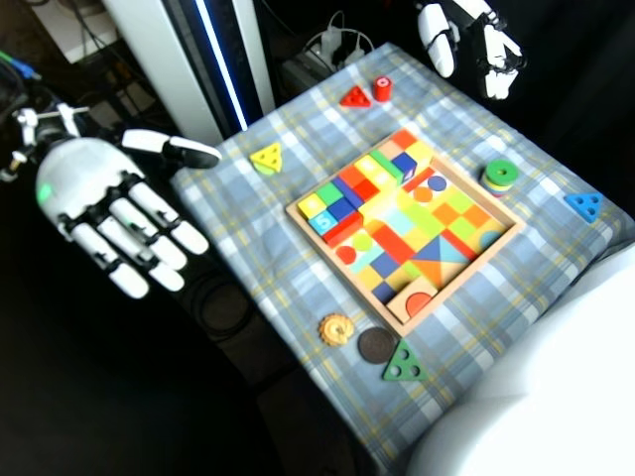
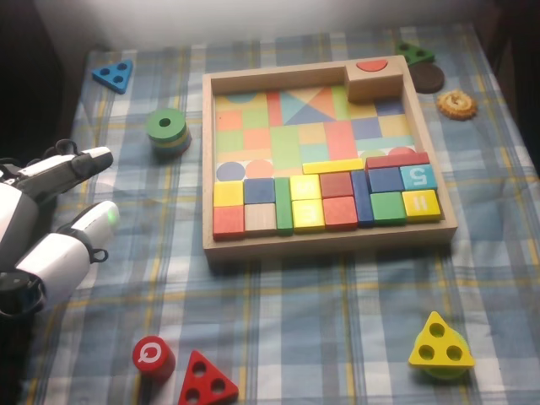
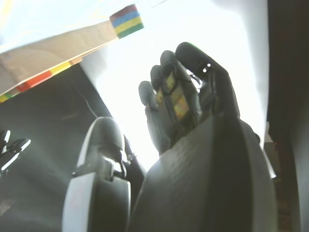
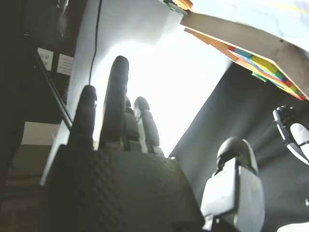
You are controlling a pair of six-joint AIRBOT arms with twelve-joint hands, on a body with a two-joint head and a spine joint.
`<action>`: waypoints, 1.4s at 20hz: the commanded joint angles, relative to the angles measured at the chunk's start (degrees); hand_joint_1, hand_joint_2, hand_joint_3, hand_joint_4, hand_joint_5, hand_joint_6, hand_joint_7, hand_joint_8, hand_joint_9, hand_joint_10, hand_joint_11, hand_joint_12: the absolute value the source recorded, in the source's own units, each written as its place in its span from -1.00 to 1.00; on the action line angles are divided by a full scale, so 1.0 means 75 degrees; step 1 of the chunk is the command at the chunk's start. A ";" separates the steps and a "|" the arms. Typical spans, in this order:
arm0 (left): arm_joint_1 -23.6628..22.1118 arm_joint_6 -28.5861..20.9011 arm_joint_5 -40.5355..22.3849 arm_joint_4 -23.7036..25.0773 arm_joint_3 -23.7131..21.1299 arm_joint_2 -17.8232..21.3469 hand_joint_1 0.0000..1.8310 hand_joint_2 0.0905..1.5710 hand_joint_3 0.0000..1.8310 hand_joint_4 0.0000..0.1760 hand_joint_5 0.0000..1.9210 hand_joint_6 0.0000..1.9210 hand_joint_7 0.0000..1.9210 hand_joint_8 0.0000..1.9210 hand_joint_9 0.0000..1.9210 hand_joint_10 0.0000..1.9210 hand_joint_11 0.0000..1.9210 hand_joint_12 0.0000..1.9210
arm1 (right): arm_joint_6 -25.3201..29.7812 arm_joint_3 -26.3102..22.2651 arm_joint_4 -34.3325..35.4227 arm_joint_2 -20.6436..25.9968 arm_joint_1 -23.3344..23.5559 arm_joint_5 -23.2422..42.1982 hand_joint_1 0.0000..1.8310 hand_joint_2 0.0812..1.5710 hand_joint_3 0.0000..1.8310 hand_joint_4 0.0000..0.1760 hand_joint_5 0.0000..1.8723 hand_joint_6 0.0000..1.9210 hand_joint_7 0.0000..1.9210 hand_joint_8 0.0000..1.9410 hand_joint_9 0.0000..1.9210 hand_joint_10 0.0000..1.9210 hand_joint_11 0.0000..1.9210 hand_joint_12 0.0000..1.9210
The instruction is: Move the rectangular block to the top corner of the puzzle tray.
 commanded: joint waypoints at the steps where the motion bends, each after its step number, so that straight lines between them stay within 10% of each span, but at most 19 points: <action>1: -0.0038 -0.0048 -0.0813 0.0280 0.0037 -0.0006 -0.38 0.69 -1.00 -0.80 -0.38 -1.00 -0.43 -1.00 -0.46 -0.98 -1.00 0.36 | 0.0017 0.0047 -0.0113 -0.0032 0.0111 0.1006 -1.00 0.15 -1.00 -0.65 -0.88 -1.00 -0.97 -1.00 -1.00 -1.00 -1.00 -1.00; 4: -0.0052 -0.0048 -0.0763 0.0311 0.0053 -0.0021 -0.41 0.69 -1.00 -0.77 -0.39 -1.00 -0.44 -1.00 -0.47 -0.98 -1.00 0.34 | 0.0017 0.0091 -0.0167 -0.0115 0.0178 0.0938 -1.00 0.22 -0.99 -1.00 -0.84 -0.99 -0.91 -0.99 -1.00 -1.00 -1.00 -1.00; 5: -0.0055 -0.0048 -0.0759 0.0314 0.0060 -0.0035 -0.43 0.70 -1.00 -0.73 -0.39 -1.00 -0.44 -1.00 -0.47 -0.98 -1.00 0.32 | 0.0017 0.0122 -0.0197 -0.0161 0.0216 0.0918 -1.00 0.17 -1.00 -0.60 -0.86 -1.00 -0.92 -1.00 -1.00 -1.00 -1.00 -1.00; 6: -0.0056 -0.0048 -0.0759 0.0313 0.0074 -0.0065 -0.39 0.69 -1.00 -0.85 -0.38 -1.00 -0.44 -1.00 -0.46 -0.98 -1.00 0.32 | 0.0017 0.0163 -0.0252 -0.0241 0.0289 0.0908 -1.00 0.11 -1.00 -0.64 -0.88 -1.00 -0.95 -1.00 -1.00 -1.00 -1.00 -1.00; 8: -0.0054 -0.0048 -0.0837 0.0282 0.0083 -0.0114 -0.39 0.69 -1.00 -0.77 -0.39 -1.00 -0.45 -1.00 -0.49 -0.99 -1.00 0.27 | 0.0018 0.0197 -0.0320 -0.0327 0.0436 0.0910 -1.00 0.14 -1.00 -1.00 -0.88 -1.00 -0.94 -0.99 -1.00 -1.00 -1.00 -1.00; 11: -0.0033 -0.0047 -0.1095 0.0113 0.0128 -0.0206 -0.36 0.68 -1.00 -0.77 -0.39 -1.00 -0.44 -1.00 -0.47 -0.99 -1.00 0.31 | 0.0148 0.0153 -0.0362 -0.0366 0.0530 0.1009 -1.00 0.14 -1.00 -0.61 -0.91 -1.00 -0.94 -1.00 -1.00 -1.00 -1.00 -1.00; 13: -0.0048 -0.0047 -0.0962 0.0181 0.0156 -0.0186 -0.41 0.69 -1.00 -0.81 -0.40 -0.99 -0.44 -1.00 -0.47 -0.99 -1.00 0.30 | 0.0206 0.0183 -0.0407 -0.0477 0.0585 0.1010 -1.00 0.15 -1.00 -0.86 -0.92 -1.00 -0.98 -1.00 -1.00 -1.00 -1.00 -1.00; 15: -0.0038 -0.0047 -0.0942 0.0173 0.0147 -0.0194 -0.39 0.65 -1.00 -0.78 -0.37 -0.99 -0.43 -1.00 -0.47 -0.99 -1.00 0.30 | 0.0352 0.0270 -0.0423 -0.0668 0.0740 0.1010 -1.00 0.15 -1.00 -0.59 -0.92 -1.00 -0.98 -1.00 -1.00 -1.00 -1.00 -1.00; 18: 0.0113 -0.0048 -0.1134 0.0095 0.0092 -0.0203 -0.41 0.64 -1.00 -0.95 -0.38 -1.00 -0.42 -1.00 -0.46 -0.99 -1.00 0.33 | 0.0604 0.0453 -0.0632 -0.0943 0.1025 0.1012 -1.00 0.20 -0.99 -0.96 -0.90 -0.99 -0.94 -0.98 -1.00 -1.00 -1.00 -1.00; 21: 0.0160 -0.0048 -0.1157 0.0050 0.0071 -0.0221 -0.44 0.66 -1.00 -0.90 -0.38 -1.00 -0.43 -1.00 -0.47 -1.00 -1.00 0.28 | 0.0558 0.0540 -0.0640 -0.1038 0.1064 0.1012 -1.00 0.22 -0.98 -0.52 -0.89 -0.99 -0.92 -0.98 -1.00 -1.00 -1.00 -1.00; 26: 0.0166 -0.0048 -0.1021 0.0069 0.0159 -0.0299 -0.45 0.68 -1.00 -1.00 -0.38 -0.99 -0.43 -1.00 -0.45 -0.99 -1.00 0.34 | 0.0352 0.0543 -0.0481 -0.1105 0.1059 0.1012 -1.00 0.28 -0.98 -0.67 -0.83 -0.99 -0.88 -0.99 -0.99 -1.00 -1.00 -1.00; 28: 0.0164 -0.0048 -0.0899 0.0110 0.0170 -0.0303 -0.41 0.68 -1.00 -1.00 -0.37 -0.99 -0.43 -1.00 -0.45 -0.99 -1.00 0.38 | 0.0429 0.0563 -0.0519 -0.1118 0.1059 0.1012 -1.00 0.31 -0.98 -0.46 -0.83 -1.00 -0.89 -1.00 -1.00 -1.00 -1.00 -1.00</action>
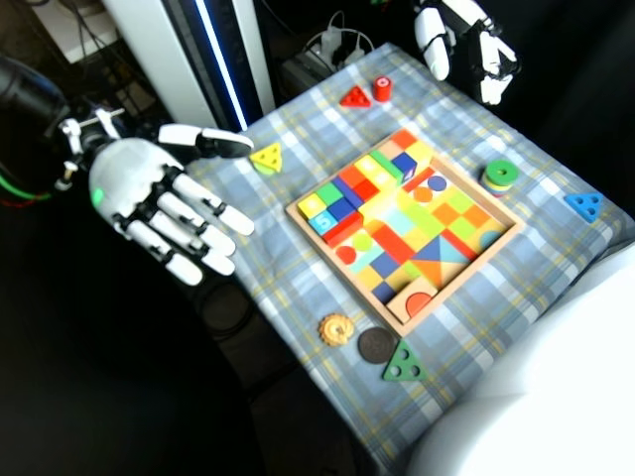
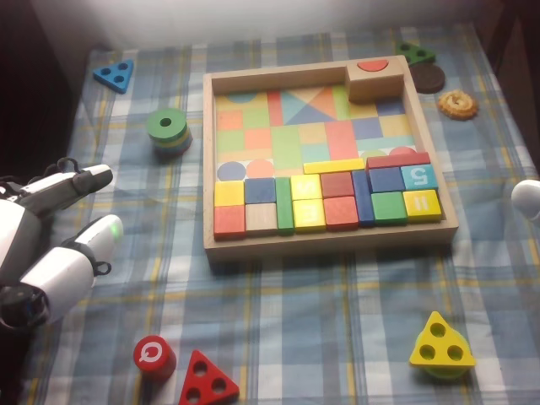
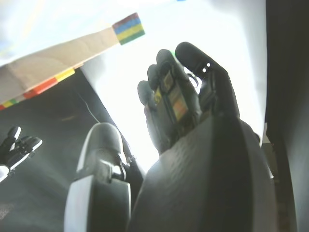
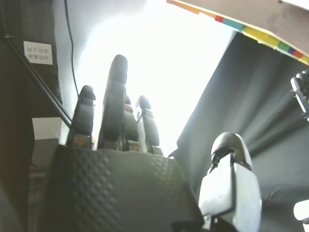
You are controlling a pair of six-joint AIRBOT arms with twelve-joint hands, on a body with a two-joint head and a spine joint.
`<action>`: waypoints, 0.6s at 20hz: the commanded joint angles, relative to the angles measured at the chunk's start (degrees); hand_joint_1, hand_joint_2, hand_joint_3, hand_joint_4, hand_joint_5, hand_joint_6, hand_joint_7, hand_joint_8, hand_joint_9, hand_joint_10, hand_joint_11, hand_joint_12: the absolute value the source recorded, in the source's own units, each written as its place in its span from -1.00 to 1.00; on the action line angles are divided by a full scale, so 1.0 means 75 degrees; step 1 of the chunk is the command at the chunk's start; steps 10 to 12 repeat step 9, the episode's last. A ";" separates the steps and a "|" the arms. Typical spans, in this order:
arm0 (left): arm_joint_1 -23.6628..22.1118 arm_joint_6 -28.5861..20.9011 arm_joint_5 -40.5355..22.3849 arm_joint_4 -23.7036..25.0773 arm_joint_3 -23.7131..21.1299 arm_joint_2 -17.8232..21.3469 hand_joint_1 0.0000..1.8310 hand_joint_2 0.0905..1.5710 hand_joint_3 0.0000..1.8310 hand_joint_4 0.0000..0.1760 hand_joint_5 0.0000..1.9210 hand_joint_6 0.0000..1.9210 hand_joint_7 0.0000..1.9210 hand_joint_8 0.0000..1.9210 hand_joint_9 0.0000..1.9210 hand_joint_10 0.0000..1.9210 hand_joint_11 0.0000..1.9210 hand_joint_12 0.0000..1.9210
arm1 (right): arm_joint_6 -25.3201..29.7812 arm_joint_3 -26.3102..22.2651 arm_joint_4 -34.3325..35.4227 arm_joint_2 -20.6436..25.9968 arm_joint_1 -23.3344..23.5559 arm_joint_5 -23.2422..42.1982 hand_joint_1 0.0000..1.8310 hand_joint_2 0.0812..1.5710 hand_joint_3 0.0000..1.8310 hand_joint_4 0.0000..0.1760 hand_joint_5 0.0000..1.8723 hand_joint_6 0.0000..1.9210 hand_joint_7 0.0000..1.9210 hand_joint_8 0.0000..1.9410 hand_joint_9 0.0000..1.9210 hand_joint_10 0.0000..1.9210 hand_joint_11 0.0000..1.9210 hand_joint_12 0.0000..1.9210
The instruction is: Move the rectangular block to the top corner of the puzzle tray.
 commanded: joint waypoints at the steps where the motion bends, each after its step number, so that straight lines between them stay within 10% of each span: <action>1: -0.0007 -0.0047 -0.0705 0.0328 0.0055 -0.0007 -0.39 0.67 -1.00 -1.00 -0.38 -1.00 -0.44 -1.00 -0.48 -0.99 -1.00 0.31 | 0.0147 0.0081 -0.0294 0.0028 0.0062 0.0983 -1.00 0.30 -0.98 -0.66 -0.83 -1.00 -0.90 -1.00 -1.00 -1.00 -1.00 -1.00; 12: 0.0006 -0.0048 -0.0846 0.0361 0.0049 -0.0033 -0.44 0.67 -1.00 -1.00 -0.38 -1.00 -0.43 -1.00 -0.46 -0.99 -1.00 0.35 | 0.0135 0.0112 -0.0173 -0.0031 0.0057 0.0983 -1.00 0.31 -0.99 -1.00 -0.82 -1.00 -0.87 -0.99 -0.98 -0.99 -1.00 -1.00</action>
